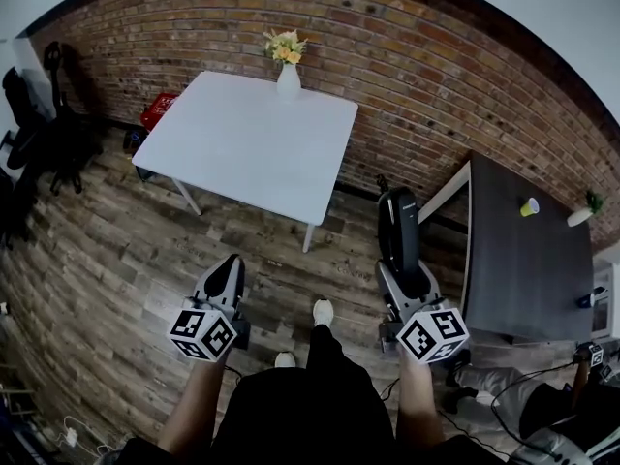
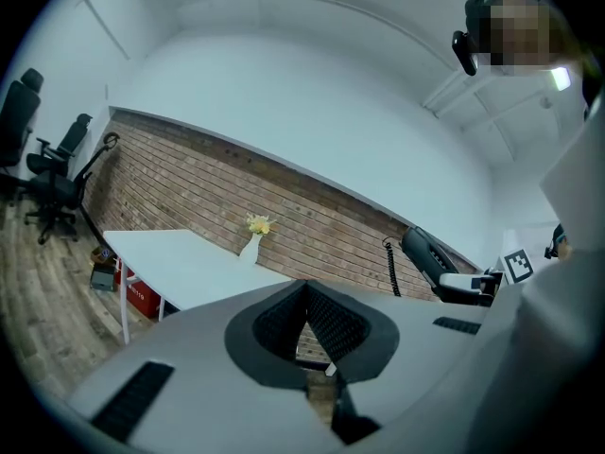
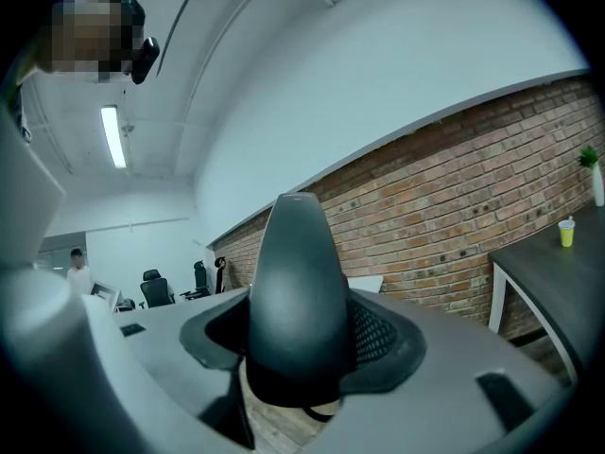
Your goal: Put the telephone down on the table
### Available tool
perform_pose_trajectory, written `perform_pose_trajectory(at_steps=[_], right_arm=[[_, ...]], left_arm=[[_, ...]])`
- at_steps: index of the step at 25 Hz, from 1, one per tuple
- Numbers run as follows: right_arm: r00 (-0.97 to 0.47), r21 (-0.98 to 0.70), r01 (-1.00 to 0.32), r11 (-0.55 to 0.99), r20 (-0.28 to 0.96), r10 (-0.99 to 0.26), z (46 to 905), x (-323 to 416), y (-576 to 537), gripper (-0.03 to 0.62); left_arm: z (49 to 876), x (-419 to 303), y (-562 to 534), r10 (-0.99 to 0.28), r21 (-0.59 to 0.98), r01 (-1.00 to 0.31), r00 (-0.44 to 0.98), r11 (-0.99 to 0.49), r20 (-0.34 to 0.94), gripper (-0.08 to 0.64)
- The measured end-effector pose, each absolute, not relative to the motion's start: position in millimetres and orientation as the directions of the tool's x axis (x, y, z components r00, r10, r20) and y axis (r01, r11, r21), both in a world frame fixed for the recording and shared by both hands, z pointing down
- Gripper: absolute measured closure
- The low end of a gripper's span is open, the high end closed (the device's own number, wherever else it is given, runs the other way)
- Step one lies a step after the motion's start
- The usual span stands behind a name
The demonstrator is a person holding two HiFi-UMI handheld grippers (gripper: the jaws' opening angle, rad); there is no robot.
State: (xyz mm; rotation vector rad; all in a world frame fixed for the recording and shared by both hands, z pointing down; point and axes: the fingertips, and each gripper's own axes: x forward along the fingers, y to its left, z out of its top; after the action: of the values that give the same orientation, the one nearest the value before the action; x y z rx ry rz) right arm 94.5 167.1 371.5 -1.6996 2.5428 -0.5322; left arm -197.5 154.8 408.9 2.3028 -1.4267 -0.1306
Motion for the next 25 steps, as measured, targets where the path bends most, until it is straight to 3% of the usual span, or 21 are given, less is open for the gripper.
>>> perform_pose_trajectory(at_steps=[25], right_arm=[[-0.597,-0.331,-0.783,0.526,0.163,-0.785,388,147,-59,0.321]], left_arm=[[411,-117,-21,-0.933,0.364,-0.904,0.308,-0.225,0.189,0.546]])
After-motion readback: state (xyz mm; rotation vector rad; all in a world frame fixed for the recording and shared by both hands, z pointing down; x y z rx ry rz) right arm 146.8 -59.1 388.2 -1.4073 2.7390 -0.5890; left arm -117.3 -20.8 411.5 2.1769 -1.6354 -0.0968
